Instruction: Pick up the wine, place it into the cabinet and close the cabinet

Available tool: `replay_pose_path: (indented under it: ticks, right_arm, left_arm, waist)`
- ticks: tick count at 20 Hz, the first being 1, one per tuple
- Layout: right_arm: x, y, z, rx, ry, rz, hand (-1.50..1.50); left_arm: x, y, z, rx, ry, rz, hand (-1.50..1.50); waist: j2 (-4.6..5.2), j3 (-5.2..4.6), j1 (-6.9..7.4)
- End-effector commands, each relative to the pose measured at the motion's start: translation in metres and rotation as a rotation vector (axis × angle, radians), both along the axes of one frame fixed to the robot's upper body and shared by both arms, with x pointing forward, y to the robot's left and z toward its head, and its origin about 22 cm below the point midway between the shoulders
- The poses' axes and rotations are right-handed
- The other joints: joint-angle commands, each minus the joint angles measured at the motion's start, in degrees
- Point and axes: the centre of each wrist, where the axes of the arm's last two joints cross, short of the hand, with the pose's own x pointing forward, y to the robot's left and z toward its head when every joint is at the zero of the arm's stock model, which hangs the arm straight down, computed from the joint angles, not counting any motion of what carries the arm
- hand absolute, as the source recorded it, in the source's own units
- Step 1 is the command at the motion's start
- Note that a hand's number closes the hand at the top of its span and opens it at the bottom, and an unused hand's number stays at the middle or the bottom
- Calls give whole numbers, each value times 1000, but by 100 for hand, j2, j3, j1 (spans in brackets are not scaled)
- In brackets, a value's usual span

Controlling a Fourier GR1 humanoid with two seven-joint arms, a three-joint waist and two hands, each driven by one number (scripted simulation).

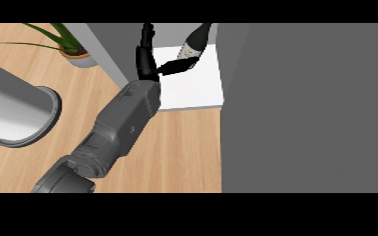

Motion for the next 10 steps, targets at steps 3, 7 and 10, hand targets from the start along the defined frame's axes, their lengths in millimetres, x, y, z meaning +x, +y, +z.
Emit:
replay_pose_path:
  ticks: [3,7,10]
  right_arm:
    - [-15,-1,12,-5,-26,36,-150]
    - [-12,-7,6,8,-31,0,-150]
    - [-17,14,8,25,-18,32,-150]
  left_arm:
    - [-6,26,-18,-30,-19,40,-150]
    - [-22,31,-42,-26,-4,22,-150]
    - [-12,12,-23,-22,-29,-2,-150]
  waist:
    - [51,-33,15]
    - [34,-27,57]
    - [57,-36,-27]
